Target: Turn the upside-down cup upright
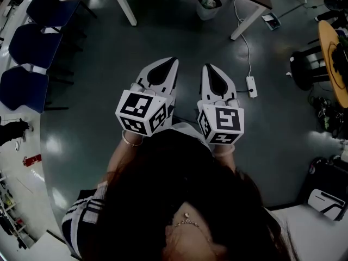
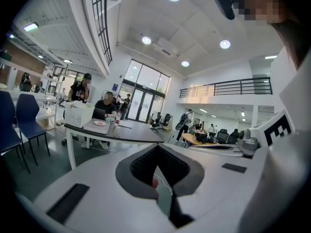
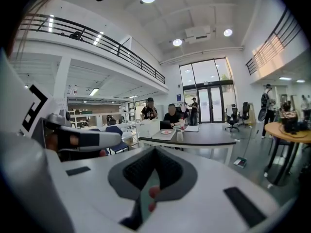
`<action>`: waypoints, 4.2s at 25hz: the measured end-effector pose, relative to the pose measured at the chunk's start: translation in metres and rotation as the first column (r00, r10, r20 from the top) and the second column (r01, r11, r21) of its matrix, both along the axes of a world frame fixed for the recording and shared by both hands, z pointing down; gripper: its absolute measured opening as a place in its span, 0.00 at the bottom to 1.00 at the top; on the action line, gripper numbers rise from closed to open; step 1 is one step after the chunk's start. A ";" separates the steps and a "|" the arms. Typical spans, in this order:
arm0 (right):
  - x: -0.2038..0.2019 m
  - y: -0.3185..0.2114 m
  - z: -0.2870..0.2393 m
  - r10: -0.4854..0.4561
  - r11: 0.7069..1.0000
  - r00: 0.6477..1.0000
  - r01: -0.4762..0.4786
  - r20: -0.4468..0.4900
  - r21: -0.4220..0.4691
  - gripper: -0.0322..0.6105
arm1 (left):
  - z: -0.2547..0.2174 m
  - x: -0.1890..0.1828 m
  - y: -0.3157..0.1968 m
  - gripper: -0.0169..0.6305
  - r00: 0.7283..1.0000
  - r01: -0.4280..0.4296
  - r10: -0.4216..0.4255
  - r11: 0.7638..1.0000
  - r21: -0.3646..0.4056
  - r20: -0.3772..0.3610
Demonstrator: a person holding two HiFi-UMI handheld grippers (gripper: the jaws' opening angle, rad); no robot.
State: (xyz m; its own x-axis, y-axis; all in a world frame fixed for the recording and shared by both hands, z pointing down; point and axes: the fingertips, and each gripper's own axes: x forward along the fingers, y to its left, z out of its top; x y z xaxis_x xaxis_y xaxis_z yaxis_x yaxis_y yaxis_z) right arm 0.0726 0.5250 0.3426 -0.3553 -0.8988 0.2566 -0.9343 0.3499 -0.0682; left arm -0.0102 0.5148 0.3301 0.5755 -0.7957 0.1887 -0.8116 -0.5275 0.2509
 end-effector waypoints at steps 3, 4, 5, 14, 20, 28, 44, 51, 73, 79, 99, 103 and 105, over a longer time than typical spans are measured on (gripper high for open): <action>-0.003 -0.025 0.003 -0.004 1.000 1.000 0.004 -0.007 -0.002 0.08 | 0.002 -0.002 -0.026 0.03 1.000 0.004 -0.004 1.000 0.002 0.010; -0.004 -0.034 0.004 -0.006 1.000 1.000 0.006 -0.008 -0.003 0.08 | 0.003 -0.003 -0.036 0.03 1.000 0.002 -0.002 1.000 0.003 0.015; -0.005 -0.044 0.005 -0.008 1.000 1.000 0.008 -0.008 -0.005 0.08 | 0.005 -0.003 -0.046 0.03 1.000 -0.002 0.002 1.000 0.003 0.018; -0.013 -0.144 0.001 0.007 1.000 1.000 -0.007 0.004 -0.007 0.08 | 0.004 -0.001 -0.146 0.03 0.997 -0.067 0.067 0.998 -0.007 0.025; -0.016 -0.208 -0.006 0.026 1.000 0.999 -0.026 0.021 0.004 0.08 | -0.005 -0.002 -0.212 0.03 0.995 -0.095 0.095 0.995 0.006 0.007; -0.032 -0.275 -0.014 0.021 0.999 0.997 -0.023 0.068 0.027 0.08 | -0.001 -0.014 -0.279 0.03 0.993 -0.120 0.120 0.993 -0.007 0.006; -0.023 -0.368 0.004 0.043 0.999 0.998 -0.044 0.040 0.016 0.08 | 0.020 -0.013 -0.370 0.03 0.994 -0.111 0.111 0.993 -0.041 -0.007; -0.015 -0.449 0.008 0.027 0.999 0.999 -0.028 0.033 0.017 0.08 | 0.023 -0.006 -0.442 0.03 0.995 -0.100 0.101 0.994 -0.043 0.021; 0.000 -0.674 0.038 -0.139 0.990 0.990 0.138 -0.023 -0.035 0.08 | 0.042 0.012 -0.659 0.03 0.999 0.041 -0.038 0.994 -0.100 0.038; -0.006 -0.701 0.048 -0.166 0.986 0.985 0.164 -0.041 -0.041 0.08 | 0.042 0.002 -0.684 0.03 0.997 0.076 -0.072 0.992 -0.104 0.039; -0.027 -0.764 0.133 -0.148 0.974 0.984 0.128 -0.098 -0.184 0.50 | 0.060 -0.022 -0.739 0.03 0.999 0.001 0.007 0.988 -0.154 0.046; -0.028 -0.773 0.159 -0.145 0.967 0.983 0.118 -0.110 -0.225 0.53 | 0.070 -0.028 -0.742 0.03 0.999 -0.006 0.016 0.984 -0.181 0.050; -0.028 -0.777 0.171 -0.147 0.963 0.982 0.115 -0.116 -0.244 0.54 | 0.075 -0.031 -0.744 0.03 0.998 -0.006 0.017 0.982 -0.191 0.053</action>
State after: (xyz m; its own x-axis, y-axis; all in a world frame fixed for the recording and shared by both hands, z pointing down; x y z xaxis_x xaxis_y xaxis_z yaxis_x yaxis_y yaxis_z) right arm 0.0445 -0.2516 0.5132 -0.4145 -0.7552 0.5079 -0.8877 0.4585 -0.0427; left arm -0.0414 -0.2290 0.4048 0.5693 -0.7354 0.3677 -0.8209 -0.4836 0.3038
